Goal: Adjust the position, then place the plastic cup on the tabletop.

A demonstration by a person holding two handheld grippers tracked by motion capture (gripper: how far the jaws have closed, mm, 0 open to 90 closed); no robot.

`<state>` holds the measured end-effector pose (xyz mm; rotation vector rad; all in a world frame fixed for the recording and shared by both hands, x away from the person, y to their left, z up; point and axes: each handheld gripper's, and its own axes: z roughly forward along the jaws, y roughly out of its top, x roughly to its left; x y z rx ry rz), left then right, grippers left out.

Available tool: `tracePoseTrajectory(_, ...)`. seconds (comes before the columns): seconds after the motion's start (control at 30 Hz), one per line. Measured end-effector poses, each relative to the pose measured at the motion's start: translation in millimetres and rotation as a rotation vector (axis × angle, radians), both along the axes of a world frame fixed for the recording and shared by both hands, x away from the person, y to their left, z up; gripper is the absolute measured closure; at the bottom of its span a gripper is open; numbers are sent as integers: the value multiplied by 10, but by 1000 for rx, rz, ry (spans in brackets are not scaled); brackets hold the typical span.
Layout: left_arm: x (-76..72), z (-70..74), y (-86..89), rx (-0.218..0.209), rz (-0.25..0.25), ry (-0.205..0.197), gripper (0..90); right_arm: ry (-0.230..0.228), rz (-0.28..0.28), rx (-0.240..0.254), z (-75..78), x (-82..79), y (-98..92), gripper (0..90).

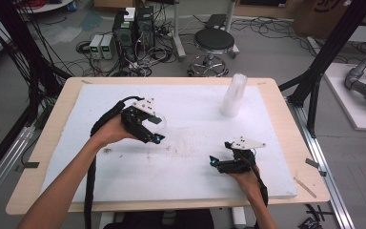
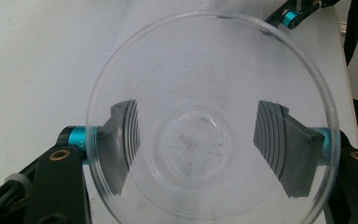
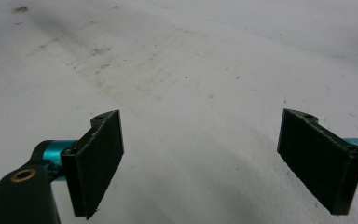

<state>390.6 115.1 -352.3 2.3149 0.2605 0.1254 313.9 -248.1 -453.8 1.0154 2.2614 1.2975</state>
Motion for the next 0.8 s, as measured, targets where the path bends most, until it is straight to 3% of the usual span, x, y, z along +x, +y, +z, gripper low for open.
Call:
tracePoseTrajectory(0.53, 46, 40, -5, 18, 15, -9, 310, -8, 2, 10, -1, -9, -11, 151)
tracePoseTrajectory(0.8, 82, -6, -48, 25, 36, -11, 310, -5, 3, 12, -3, -3, -11, 151)
